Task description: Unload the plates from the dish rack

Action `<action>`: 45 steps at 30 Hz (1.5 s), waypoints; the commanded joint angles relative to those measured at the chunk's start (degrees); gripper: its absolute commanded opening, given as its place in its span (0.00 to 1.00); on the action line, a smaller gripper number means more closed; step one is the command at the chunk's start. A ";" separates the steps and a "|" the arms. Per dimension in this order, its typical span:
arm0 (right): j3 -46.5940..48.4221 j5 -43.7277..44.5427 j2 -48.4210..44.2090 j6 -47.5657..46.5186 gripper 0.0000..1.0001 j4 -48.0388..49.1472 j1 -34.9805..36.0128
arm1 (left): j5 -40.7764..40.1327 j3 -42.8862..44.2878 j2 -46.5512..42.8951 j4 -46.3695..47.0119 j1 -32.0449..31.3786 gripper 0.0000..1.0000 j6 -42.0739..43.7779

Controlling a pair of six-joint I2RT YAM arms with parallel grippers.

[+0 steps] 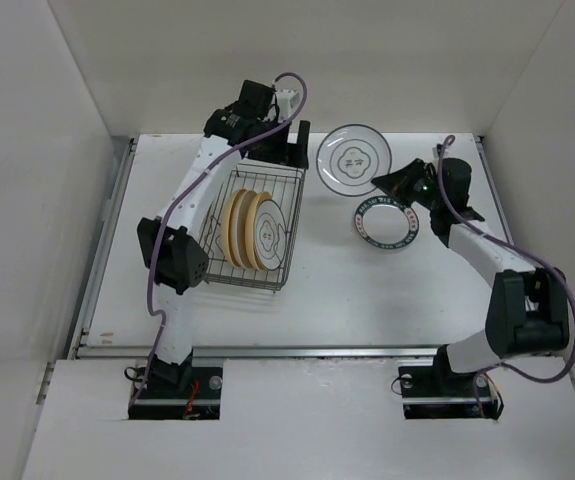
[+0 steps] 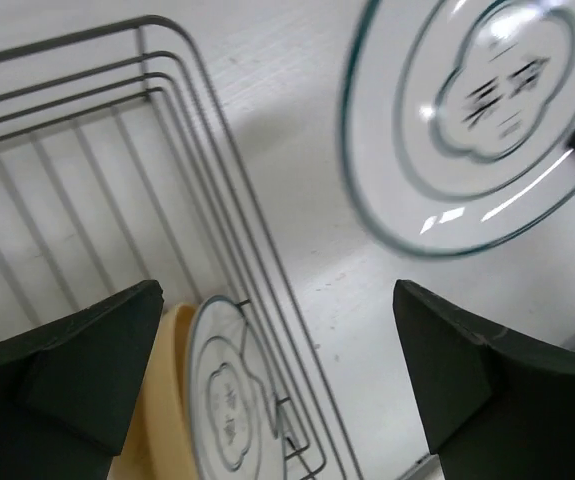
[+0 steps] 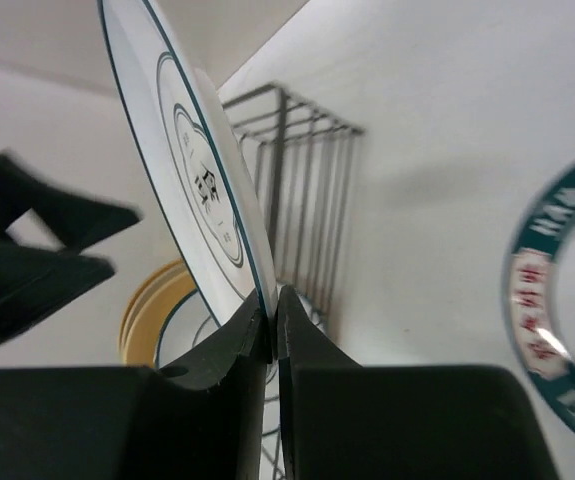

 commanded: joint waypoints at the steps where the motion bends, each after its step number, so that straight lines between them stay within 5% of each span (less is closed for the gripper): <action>1: -0.79 11.61 -6.34 -2.22 0.00 -12.63 -2.41 | -11.00 0.95 -8.33 -2.74 0.54 1.00 4.60; 11: -7.13 25.87 -12.69 -4.42 0.00 -28.03 -5.76 | -33.41 -4.93 -11.24 -15.74 0.54 0.99 10.94; 20: -9.94 28.24 -13.22 -5.65 0.01 -29.80 -6.29 | -36.95 -15.92 -15.45 -16.46 0.54 0.96 10.94; 23: -9.33 25.17 -9.63 -9.77 0.12 -28.65 -6.81 | -36.95 -17.60 -16.59 -16.46 0.54 0.94 11.55; 26: -7.39 27.00 -7.07 -11.80 0.50 -32.69 -6.81 | -37.47 -18.21 -17.13 -16.46 0.54 0.94 12.08; 27: -6.70 27.62 -7.07 -12.42 0.69 -33.48 -6.81 | -38.08 -18.21 -17.65 -16.46 0.54 0.94 12.09; 30: -6.69 29.11 -8.73 -14.00 0.80 -34.63 -6.81 | -38.09 -17.69 -18.88 -16.46 0.54 0.94 12.70; 38: -3.09 31.59 -5.23 -15.24 0.81 -38.24 -6.81 | -38.79 -17.42 -18.88 -18.39 0.54 0.96 13.84; 45: 0.08 29.74 1.81 -15.24 0.66 -34.28 -6.81 | -38.18 -17.95 -19.50 -18.92 0.54 0.88 13.84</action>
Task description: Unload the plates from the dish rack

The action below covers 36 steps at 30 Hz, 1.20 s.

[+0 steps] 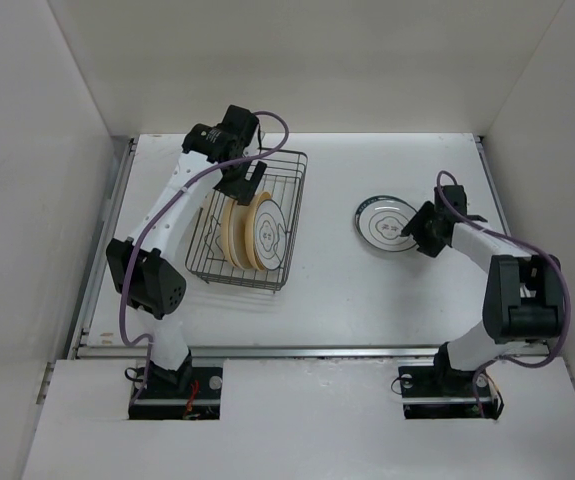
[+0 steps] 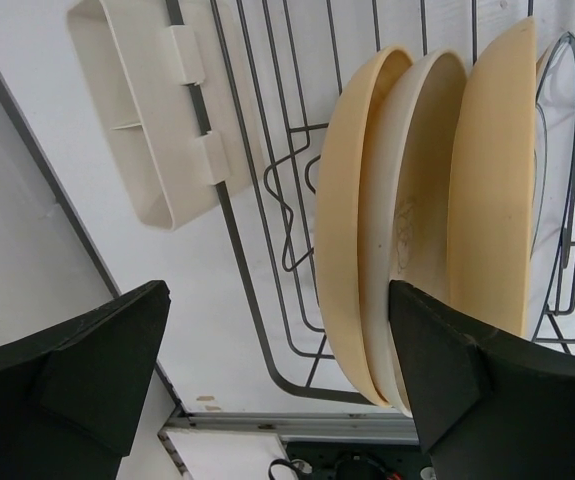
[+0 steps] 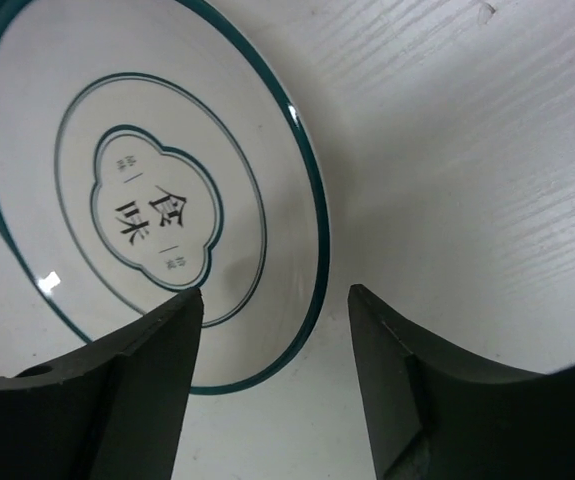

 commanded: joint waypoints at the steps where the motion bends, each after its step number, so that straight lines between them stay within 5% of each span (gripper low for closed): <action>1: 3.62 -0.40 1.61 -0.75 0.64 2.81 -0.39 | -1.67 0.02 -3.02 -1.92 0.25 0.87 0.97; 9: 7.93 -1.02 7.42 -2.42 0.60 3.95 1.45 | -1.67 -0.51 -2.49 -2.97 0.25 0.85 0.97; 17: 14.26 7.42 11.90 -3.47 0.62 -2.81 4.80 | -1.67 -0.51 -3.02 -2.97 0.25 0.85 0.97; 25: 11.01 8.03 3.91 -2.94 0.65 -2.81 5.32 | -1.06 0.10 -1.96 -5.51 0.25 0.59 0.97; 29: 9.77 8.03 -0.39 -3.47 0.65 -2.81 5.85 | 0.78 1.25 -1.44 -6.83 0.25 0.59 0.44; 36: 8.72 7.42 -2.34 -4.00 0.65 -2.81 5.85 | 4.83 4.06 -4.42 -6.31 0.25 0.76 0.44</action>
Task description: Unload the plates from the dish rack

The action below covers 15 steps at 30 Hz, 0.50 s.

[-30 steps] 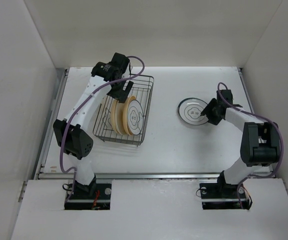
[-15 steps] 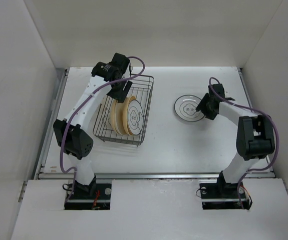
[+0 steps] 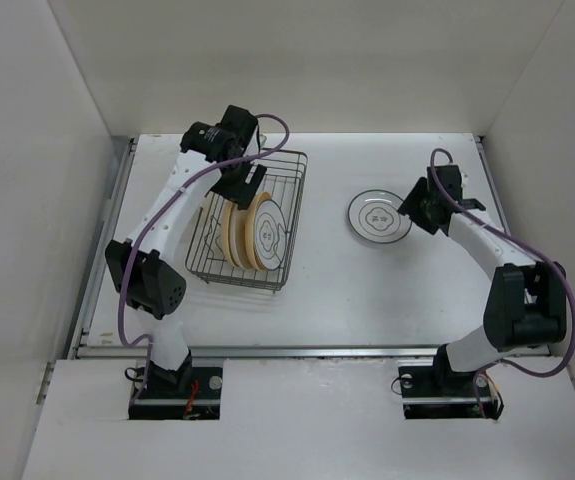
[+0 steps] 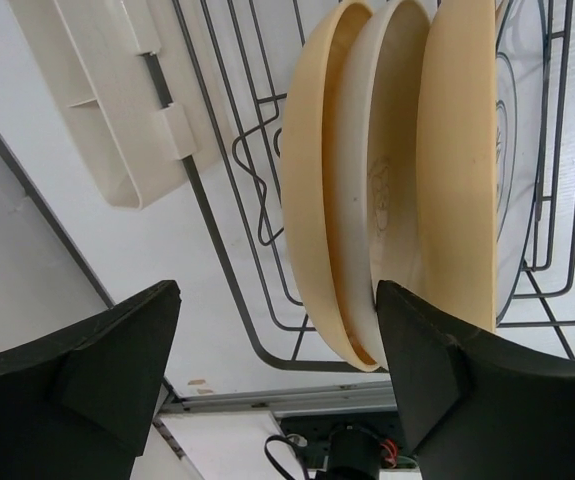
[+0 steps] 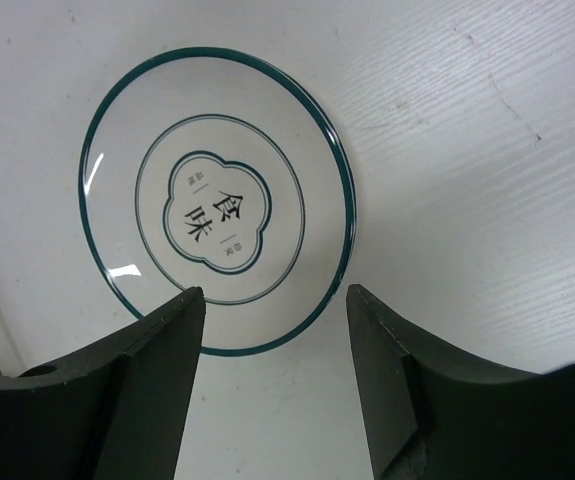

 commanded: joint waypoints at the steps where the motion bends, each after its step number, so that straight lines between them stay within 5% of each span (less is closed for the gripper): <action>1: -0.63 -0.08 -1.16 -0.81 0.65 -0.04 0.43 | 0.83 3.51 -4.43 -2.03 0.45 0.78 0.49; 15: -2.83 -0.08 -1.68 -1.34 0.65 0.49 0.43 | -2.51 1.23 -2.84 -0.45 0.45 0.76 0.49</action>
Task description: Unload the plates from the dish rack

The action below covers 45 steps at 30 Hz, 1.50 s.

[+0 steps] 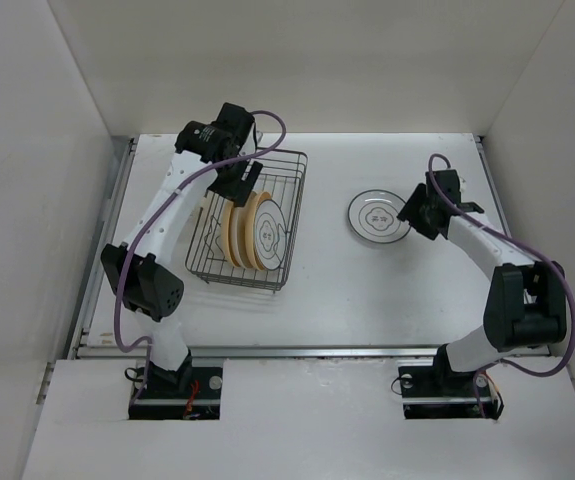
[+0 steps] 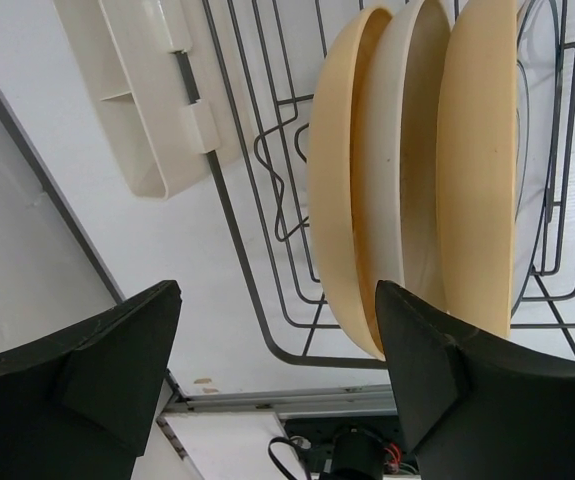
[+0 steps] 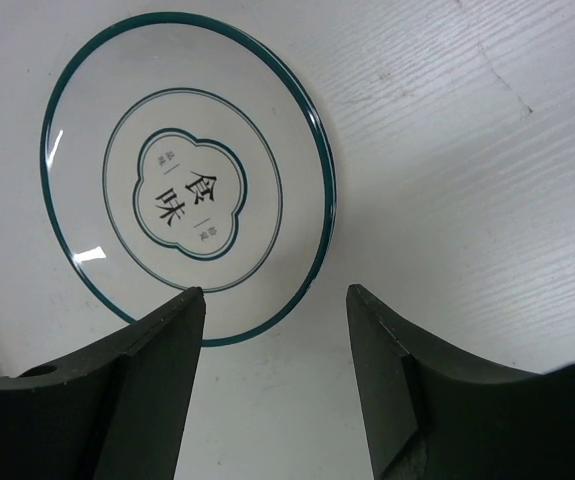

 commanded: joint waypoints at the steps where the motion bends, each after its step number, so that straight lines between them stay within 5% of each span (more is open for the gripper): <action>1: -0.86 0.11 -1.64 -0.81 0.65 0.82 0.43 | -1.33 0.14 -1.08 -0.05 0.23 0.74 0.44; 12: -1.39 0.64 -2.69 -0.81 0.65 0.82 0.43 | -0.54 -6.72 1.83 1.79 0.23 0.58 -0.61; 21: -1.92 1.17 -3.22 -0.81 0.65 0.82 0.43 | 2.62 -4.10 2.89 0.04 0.23 0.00 -1.75; 35: -0.34 1.00 -10.24 -3.79 0.65 0.20 1.57 | -19.25 11.82 -1.94 9.43 -2.14 0.00 -1.85; 38: -0.34 -4.70 -13.23 -7.21 0.69 2.83 2.18 | -18.13 11.83 -4.23 14.96 -2.14 0.00 -1.32; 45: -0.34 -22.46 -16.49 -9.16 0.82 11.09 3.24 | -1.09 12.52 -5.56 23.15 -2.14 0.00 -7.19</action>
